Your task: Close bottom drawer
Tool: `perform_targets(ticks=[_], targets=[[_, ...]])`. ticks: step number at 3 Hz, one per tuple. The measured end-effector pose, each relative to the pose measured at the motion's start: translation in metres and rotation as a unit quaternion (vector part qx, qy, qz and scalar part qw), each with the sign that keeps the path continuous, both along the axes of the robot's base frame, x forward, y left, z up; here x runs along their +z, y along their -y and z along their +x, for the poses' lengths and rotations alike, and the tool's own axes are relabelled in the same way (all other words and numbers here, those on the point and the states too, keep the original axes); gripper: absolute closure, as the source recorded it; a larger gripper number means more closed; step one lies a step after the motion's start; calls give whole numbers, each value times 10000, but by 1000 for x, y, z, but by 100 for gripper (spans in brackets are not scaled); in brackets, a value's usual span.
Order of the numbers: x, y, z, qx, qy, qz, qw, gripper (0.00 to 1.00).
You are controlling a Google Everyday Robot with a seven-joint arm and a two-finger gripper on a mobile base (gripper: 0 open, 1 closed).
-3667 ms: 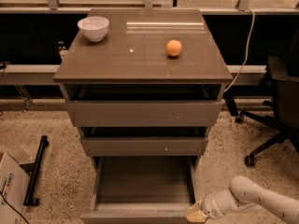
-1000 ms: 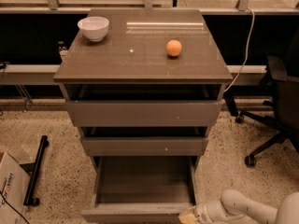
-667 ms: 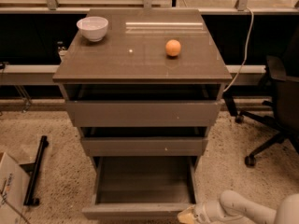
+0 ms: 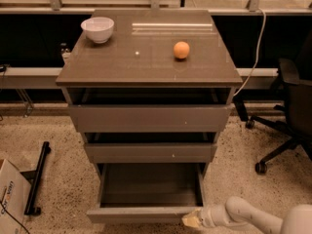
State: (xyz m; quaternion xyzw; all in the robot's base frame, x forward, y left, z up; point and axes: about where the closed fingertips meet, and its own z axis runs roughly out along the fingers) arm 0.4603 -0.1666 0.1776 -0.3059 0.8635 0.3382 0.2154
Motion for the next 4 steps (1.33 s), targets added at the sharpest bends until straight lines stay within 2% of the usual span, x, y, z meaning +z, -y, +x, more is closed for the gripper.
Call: perform_targets(ticks=[1,2,3,4], targets=[[0,-1,3,-13,37,-1,10000,100],[-12,-2,35,-179,354,-15,9992,100],[-15,-2,53,-270,535,-47,9982,100],[-20,-1,86,-428,821,-115,9956,100]])
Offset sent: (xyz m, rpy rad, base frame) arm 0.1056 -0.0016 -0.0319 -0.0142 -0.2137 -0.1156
